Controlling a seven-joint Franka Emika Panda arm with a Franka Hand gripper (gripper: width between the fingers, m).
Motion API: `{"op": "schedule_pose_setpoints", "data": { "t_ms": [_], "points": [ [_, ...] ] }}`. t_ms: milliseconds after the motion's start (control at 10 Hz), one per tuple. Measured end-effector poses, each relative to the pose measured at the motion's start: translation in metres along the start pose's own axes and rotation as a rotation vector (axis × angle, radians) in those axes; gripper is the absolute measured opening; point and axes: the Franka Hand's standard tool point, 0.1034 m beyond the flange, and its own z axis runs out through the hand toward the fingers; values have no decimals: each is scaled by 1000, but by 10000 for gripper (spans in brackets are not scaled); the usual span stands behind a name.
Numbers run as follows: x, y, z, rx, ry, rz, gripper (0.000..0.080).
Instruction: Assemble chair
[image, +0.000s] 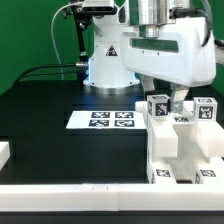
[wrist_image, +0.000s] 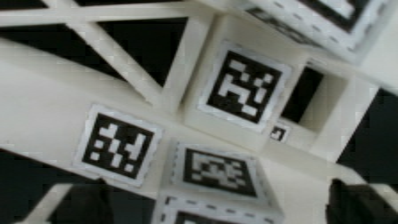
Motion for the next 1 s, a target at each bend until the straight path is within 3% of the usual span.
{"op": "schedule_pose_setpoints", "data": {
  "t_ms": [200,800,1000],
  "points": [
    [-3,0,1,-2,-5,-324,648],
    [0,0,1,-16,15,-756,648],
    [1,1,1,-16,15,-731,396]
  ]
}}
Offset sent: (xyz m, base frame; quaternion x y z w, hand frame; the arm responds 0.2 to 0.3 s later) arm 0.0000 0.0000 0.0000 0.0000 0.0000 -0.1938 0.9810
